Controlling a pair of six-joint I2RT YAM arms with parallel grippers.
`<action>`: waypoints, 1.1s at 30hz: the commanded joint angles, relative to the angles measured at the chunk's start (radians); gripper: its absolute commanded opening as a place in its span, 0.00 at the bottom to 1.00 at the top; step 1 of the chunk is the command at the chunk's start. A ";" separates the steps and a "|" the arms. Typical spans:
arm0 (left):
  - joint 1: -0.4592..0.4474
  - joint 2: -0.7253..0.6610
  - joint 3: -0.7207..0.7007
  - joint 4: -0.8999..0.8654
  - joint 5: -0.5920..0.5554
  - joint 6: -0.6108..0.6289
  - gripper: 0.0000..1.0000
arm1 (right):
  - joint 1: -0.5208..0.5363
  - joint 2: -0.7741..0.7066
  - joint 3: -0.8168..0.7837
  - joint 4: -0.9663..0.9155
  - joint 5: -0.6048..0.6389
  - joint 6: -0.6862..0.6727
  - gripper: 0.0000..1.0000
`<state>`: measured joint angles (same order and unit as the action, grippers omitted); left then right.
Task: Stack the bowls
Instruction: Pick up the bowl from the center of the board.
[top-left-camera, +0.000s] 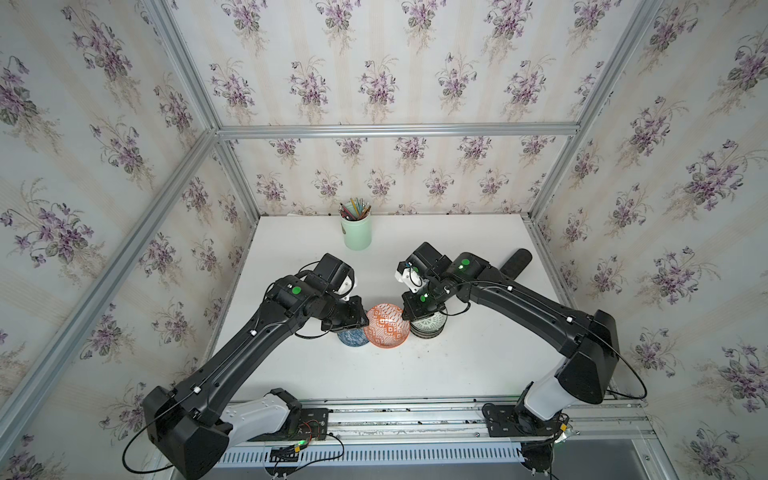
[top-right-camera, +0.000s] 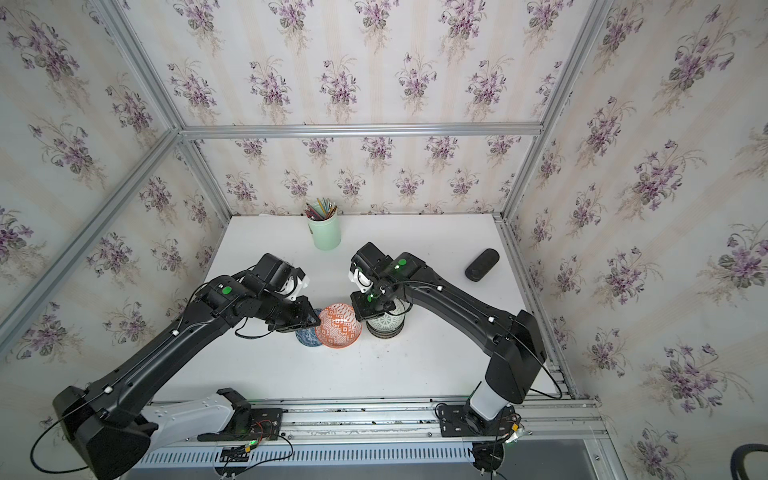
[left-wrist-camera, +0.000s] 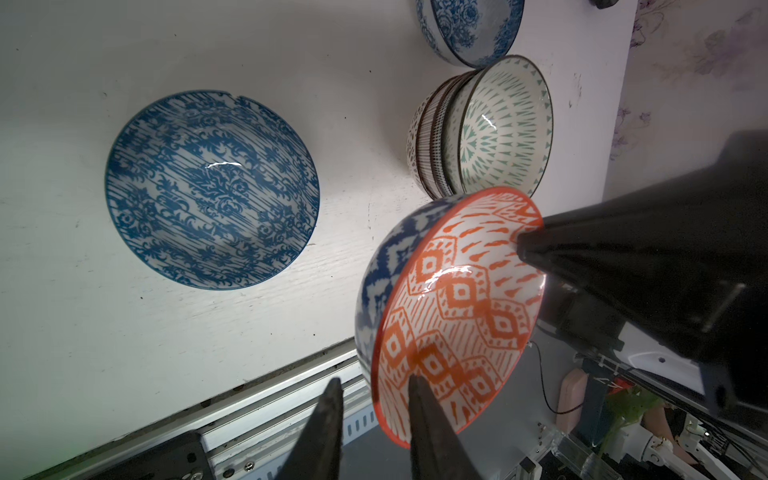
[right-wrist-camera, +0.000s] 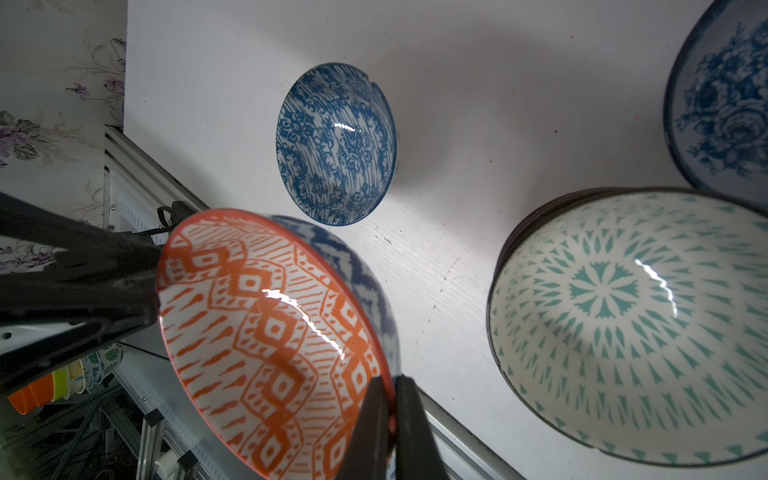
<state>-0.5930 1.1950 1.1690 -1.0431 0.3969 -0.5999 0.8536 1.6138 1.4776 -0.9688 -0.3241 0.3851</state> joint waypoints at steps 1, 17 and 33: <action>-0.007 0.011 -0.004 0.024 0.008 0.016 0.28 | 0.003 0.004 0.012 -0.002 -0.006 -0.011 0.00; -0.024 0.037 -0.041 0.058 -0.003 0.008 0.22 | 0.007 0.015 0.012 0.010 -0.015 -0.014 0.00; -0.027 0.038 -0.040 0.039 -0.062 0.001 0.00 | 0.013 0.027 0.004 0.041 -0.025 -0.008 0.13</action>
<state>-0.6205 1.2400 1.1244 -1.0222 0.3313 -0.6212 0.8654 1.6382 1.4807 -0.9443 -0.3328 0.3859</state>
